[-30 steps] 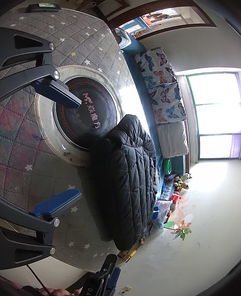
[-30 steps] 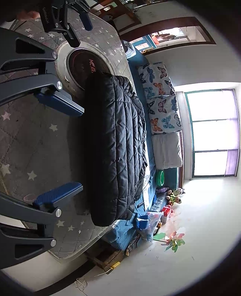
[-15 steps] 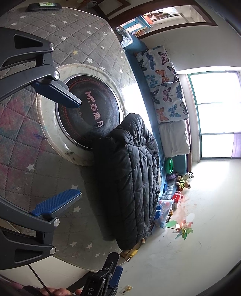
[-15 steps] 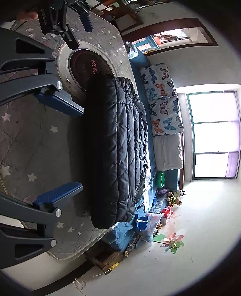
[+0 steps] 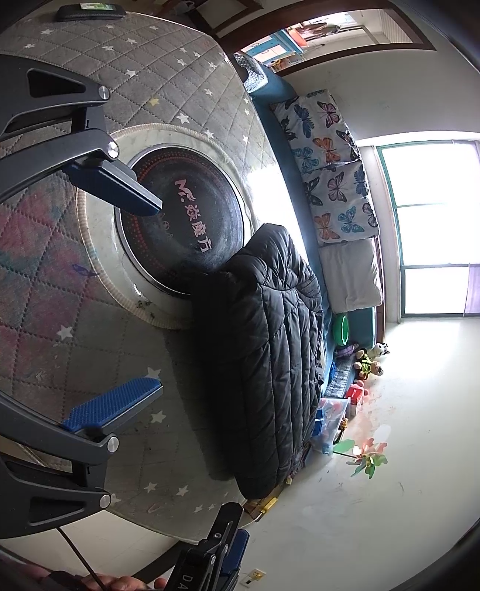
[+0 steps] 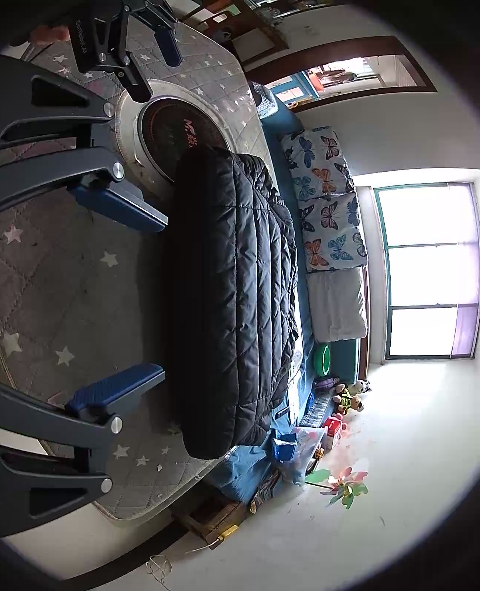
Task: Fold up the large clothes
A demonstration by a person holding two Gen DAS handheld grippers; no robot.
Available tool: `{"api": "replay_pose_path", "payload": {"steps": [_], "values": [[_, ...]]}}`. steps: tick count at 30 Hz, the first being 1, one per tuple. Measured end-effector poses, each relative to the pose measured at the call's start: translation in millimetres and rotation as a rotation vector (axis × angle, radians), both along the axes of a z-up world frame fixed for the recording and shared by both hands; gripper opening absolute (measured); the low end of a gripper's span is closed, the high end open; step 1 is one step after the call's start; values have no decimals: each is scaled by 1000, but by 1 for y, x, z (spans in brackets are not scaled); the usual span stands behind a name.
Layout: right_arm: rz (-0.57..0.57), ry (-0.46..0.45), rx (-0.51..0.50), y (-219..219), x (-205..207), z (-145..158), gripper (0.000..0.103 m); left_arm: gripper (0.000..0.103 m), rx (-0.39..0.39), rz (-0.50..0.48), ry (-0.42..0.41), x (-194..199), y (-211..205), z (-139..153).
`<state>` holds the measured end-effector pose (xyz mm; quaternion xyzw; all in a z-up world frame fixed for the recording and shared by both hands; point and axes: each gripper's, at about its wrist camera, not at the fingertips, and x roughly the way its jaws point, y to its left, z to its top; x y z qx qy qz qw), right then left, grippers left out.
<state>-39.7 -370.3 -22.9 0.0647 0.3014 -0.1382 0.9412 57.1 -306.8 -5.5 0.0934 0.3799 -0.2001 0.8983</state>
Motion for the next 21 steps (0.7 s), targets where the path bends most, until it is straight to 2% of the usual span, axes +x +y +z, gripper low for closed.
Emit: {"api": "replay_pose_path", "payload": {"steps": [21], "values": [[12, 1, 1, -3, 1, 2, 81, 95, -6, 7, 14, -1, 2, -6]]}}
